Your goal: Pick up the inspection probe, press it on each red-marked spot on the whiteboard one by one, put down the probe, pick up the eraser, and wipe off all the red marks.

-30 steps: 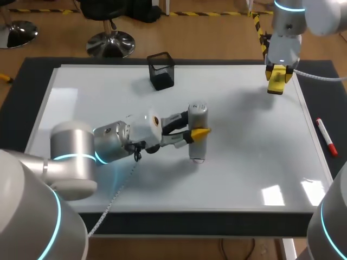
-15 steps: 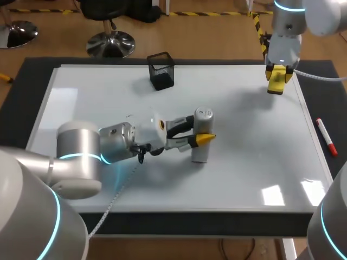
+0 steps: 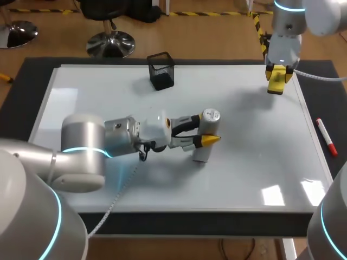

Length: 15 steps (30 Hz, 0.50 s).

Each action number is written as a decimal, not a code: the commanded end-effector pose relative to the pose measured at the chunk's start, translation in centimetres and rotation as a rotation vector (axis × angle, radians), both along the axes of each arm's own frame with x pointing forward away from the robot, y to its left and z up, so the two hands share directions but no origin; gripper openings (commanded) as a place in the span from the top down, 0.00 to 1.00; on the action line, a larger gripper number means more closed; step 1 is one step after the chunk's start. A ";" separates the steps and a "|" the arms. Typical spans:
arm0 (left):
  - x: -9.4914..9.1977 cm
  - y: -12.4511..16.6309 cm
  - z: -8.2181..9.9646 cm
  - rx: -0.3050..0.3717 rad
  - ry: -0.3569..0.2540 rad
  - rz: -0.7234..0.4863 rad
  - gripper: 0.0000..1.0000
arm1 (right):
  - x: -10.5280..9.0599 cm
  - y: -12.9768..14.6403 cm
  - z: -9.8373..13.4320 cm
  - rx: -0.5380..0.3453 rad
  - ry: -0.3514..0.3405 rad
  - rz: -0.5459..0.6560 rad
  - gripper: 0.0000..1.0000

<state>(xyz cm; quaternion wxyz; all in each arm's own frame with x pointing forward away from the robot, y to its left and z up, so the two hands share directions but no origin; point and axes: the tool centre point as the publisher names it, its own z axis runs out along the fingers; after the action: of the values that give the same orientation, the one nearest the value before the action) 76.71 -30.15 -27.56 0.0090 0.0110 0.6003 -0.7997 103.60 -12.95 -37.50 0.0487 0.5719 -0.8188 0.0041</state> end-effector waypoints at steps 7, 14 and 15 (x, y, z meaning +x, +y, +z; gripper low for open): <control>-0.1 -0.1 -0.1 0.028 0.017 0.009 1.00 | 0.1 -0.1 0.1 -0.003 0.001 0.002 1.00; -0.1 0.1 -0.6 0.037 0.033 0.017 1.00 | 0.1 -0.1 0.1 -0.003 0.001 0.002 1.00; -0.1 0.1 -0.6 0.040 0.033 0.020 1.00 | 0.1 -0.1 0.1 -0.003 0.001 0.002 1.00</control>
<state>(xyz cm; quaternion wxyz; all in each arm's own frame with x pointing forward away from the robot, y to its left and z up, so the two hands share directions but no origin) 76.70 -30.00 -28.36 0.0048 -0.0056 0.6146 -0.7888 103.60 -12.95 -37.50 0.0487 0.5719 -0.8188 0.0041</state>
